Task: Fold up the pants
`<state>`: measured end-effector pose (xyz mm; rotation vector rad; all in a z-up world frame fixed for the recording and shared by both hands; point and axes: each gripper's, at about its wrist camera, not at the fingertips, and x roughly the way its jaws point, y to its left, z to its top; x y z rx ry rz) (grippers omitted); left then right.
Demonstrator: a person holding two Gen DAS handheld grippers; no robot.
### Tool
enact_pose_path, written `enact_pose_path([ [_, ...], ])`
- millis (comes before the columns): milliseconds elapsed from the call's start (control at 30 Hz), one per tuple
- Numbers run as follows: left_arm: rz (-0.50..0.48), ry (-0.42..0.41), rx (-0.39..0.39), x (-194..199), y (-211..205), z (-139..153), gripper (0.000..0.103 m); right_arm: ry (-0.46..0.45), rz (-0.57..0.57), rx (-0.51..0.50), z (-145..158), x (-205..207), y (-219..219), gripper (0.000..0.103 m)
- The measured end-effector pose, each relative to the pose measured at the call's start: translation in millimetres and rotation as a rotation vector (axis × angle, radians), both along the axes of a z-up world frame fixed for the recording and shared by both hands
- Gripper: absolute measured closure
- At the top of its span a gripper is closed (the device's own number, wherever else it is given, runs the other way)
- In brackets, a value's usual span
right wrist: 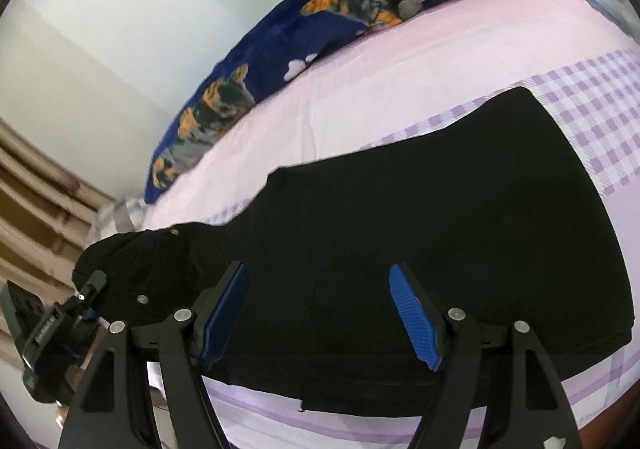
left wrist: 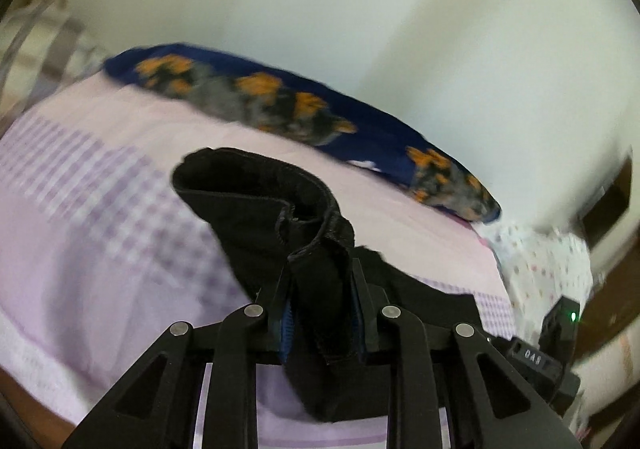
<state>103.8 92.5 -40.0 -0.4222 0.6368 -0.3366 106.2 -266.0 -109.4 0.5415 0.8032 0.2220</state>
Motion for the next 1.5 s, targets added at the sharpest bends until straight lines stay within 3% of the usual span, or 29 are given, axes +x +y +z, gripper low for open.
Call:
enact_pose_path([
  [200,-0.147,-0.060,0.144,7,-74,14,0.080,0.002,-0.036,0.147,11,-2,-31,0.032],
  [433,-0.337,-0.049,0.285,9,-154,-6,0.080,-0.032,-0.050,0.056,30,-10,-61,0.032],
  [667,-0.486,0.009,0.367,1,-213,-39,0.080,-0.002,-0.025,0.049,20,-10,-78,0.031],
  [767,-0.519,0.053,0.407,-1,-232,-57,0.079,0.028,-0.007,0.082,10,-7,-82,0.031],
  [900,-0.530,0.018,0.496,-9,-247,-63,0.075,0.067,0.020,0.137,-2,-1,-89,0.031],
  [1067,-0.574,0.059,0.424,-9,-241,-54,0.067,0.091,0.083,0.219,-12,5,-94,0.031],
  [1200,-0.614,0.010,0.370,-17,-233,-35,0.066,0.117,0.122,0.256,-18,13,-93,0.031],
  [1367,-0.569,-0.055,0.299,-15,-203,-5,0.055,0.159,0.154,0.301,-33,23,-92,0.031],
  [1500,-0.460,-0.021,0.361,5,-181,-12,0.053,0.169,0.177,0.308,-38,30,-92,0.031],
])
